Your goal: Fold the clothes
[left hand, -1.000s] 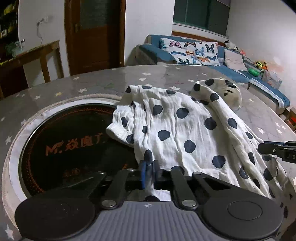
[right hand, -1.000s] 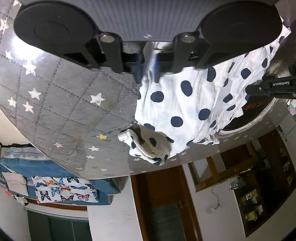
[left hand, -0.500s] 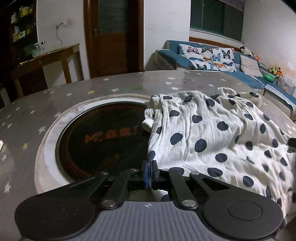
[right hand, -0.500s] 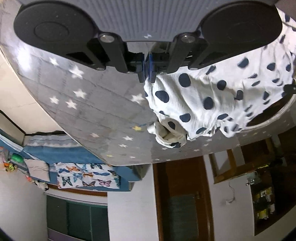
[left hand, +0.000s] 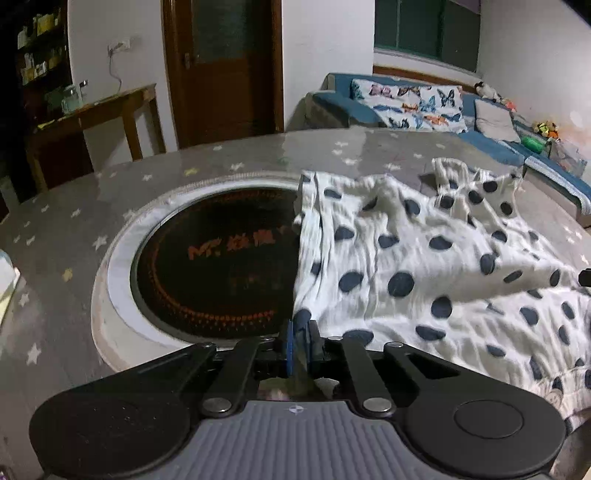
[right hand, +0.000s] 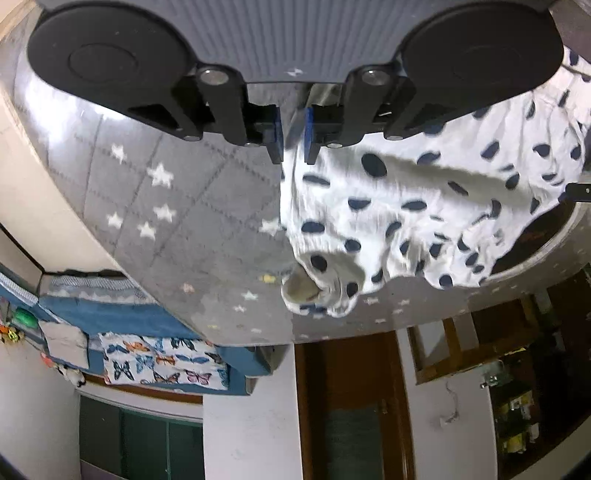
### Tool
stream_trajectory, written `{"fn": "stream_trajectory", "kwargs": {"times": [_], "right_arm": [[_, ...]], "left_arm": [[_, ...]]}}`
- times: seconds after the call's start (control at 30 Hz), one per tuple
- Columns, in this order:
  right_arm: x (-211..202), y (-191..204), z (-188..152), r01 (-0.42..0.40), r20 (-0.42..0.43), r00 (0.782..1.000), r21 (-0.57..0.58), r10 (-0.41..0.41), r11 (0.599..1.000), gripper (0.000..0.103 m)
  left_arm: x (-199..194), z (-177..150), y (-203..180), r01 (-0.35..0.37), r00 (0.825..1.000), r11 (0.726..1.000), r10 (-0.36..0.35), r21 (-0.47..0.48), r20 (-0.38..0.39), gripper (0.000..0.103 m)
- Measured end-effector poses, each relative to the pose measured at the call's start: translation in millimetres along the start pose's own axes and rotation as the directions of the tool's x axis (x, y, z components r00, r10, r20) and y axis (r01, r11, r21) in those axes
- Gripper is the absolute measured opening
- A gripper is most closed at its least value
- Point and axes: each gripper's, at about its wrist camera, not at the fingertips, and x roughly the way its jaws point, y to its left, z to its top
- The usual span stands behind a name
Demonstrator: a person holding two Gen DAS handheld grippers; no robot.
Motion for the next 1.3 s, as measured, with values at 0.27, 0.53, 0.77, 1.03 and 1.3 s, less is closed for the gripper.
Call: {"fn": "stream_trajectory", "kwargs": {"times": [0.27,0.53,0.77,1.03,1.3], "right_arm": [[19.8,2.4,41.6,-0.053,0.023,0.998,-0.038,0.054,0.998,0.012],[72.0,21.7,76.9,-0.128,-0.008,0.992,-0.063,0.127,0.990,0.022],[113.8,18.0,96.2,-0.105,-0.028,0.994,-0.069,0.103,0.992,0.033],[130.1,-12.3,103.7,0.030,-0.024,0.999,-0.069,-0.032,0.997,0.020],[129.4,-56.8,94.7,0.191,-0.071,0.979,-0.033,-0.193,0.981,0.021]], "left_arm": [[3.2,28.3,-8.0,0.030,0.999,1.000,-0.030,0.003,0.039,0.017],[35.3,49.5,-43.0,0.096,0.995,0.993,-0.098,0.068,0.019,0.018],[68.1,60.5,-48.9,0.114,0.993,0.991,-0.112,0.072,-0.021,0.018],[89.4,58.6,-49.6,0.107,0.994,0.991,-0.104,0.081,-0.045,0.018],[88.1,59.1,-45.6,0.090,0.995,0.993,-0.088,0.077,-0.037,0.024]]}}
